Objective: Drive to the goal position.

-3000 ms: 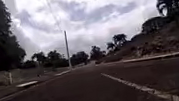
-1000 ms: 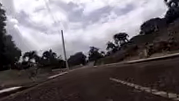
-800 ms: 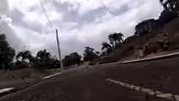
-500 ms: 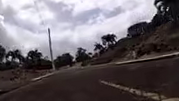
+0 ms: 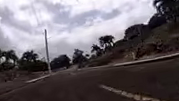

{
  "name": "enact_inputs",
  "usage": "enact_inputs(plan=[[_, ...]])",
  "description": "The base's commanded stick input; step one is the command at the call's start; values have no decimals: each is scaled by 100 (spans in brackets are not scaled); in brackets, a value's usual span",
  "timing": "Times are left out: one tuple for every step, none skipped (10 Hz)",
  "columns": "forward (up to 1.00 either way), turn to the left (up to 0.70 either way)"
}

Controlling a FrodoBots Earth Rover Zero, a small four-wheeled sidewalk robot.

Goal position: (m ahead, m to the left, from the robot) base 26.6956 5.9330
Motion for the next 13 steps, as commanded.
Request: enact_inputs(plan=[[85,27],[85,27],[85,6],[85,0],[85,0],[85,0],[85,0],[85,0],[85,0],[85,0],[85,0],[85,0],[85,0]])
